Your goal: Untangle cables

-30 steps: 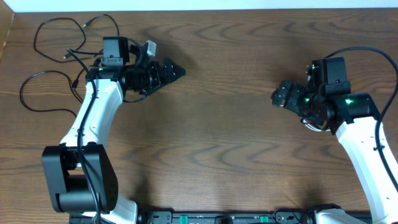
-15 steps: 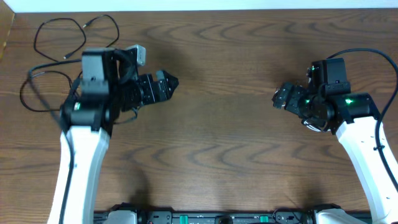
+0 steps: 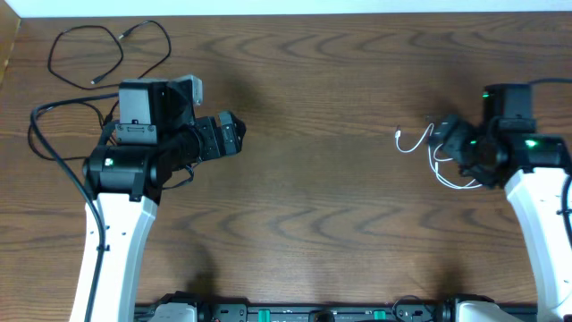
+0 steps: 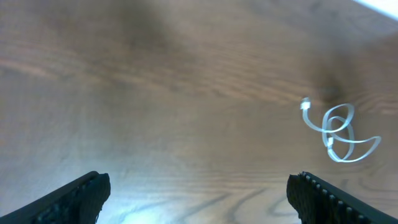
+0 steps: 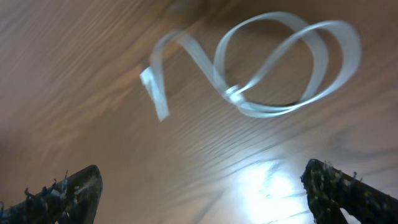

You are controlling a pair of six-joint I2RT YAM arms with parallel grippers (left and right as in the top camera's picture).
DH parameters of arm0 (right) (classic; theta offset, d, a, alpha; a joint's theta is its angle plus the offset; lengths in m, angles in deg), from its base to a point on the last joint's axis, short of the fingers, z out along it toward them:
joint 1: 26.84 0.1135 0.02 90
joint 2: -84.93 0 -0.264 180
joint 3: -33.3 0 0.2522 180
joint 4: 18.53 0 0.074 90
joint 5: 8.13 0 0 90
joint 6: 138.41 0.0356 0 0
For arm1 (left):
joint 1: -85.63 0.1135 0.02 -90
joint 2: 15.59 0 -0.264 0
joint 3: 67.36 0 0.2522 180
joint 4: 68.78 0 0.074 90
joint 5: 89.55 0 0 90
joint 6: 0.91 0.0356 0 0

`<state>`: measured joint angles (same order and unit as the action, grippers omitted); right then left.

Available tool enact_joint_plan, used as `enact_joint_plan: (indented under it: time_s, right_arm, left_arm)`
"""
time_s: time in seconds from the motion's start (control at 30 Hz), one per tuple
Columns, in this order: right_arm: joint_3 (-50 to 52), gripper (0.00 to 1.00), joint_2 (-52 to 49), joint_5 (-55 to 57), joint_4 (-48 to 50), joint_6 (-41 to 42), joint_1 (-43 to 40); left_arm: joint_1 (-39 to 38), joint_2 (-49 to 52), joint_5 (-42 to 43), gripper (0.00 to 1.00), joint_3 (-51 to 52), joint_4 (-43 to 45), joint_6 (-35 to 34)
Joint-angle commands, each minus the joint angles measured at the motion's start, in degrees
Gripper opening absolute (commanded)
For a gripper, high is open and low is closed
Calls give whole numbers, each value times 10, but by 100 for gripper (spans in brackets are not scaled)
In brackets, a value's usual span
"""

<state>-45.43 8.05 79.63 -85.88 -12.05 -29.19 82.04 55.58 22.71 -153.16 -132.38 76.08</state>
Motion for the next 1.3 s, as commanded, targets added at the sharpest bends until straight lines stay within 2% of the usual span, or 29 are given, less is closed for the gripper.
enact_joint_plan:
  time_s: [0.0, 0.3, 0.47, 0.57, 0.67, 0.87, 1.1, 1.27]
  right_arm:
    - [6, 99, -17, 63, 0, 39, -41]
    - [18, 99, -106, 41, 16, 95, -66]
    - [18, 92, -147, 33, 33, 95, -66]
    - [18, 96, -164, 10, 35, 94, -66]
    - [18, 99, -170, 5, 35, 94, -66]
    - [18, 99, -170, -46, 35, 73, -66]
    - [16, 96, -163, -41, 34, 73, -90]
    - [16, 97, -161, 2, 25, 73, -134]
  left_arm:
    - [-1, 16, -25, 97, -4, -12, 10]
    - [-1, 40, -24, 96, -4, -13, 10]
    - [-1, 42, -24, 96, -4, -13, 10]
    - [-1, 42, -24, 96, -4, -13, 10]
    - [-1, 42, -24, 97, -4, -13, 9]
    - [-1, 42, -24, 99, -4, -11, 9]
    - [-1, 42, -24, 99, -4, -11, 9]
    - [-1, 42, -24, 99, -4, -7, 10]
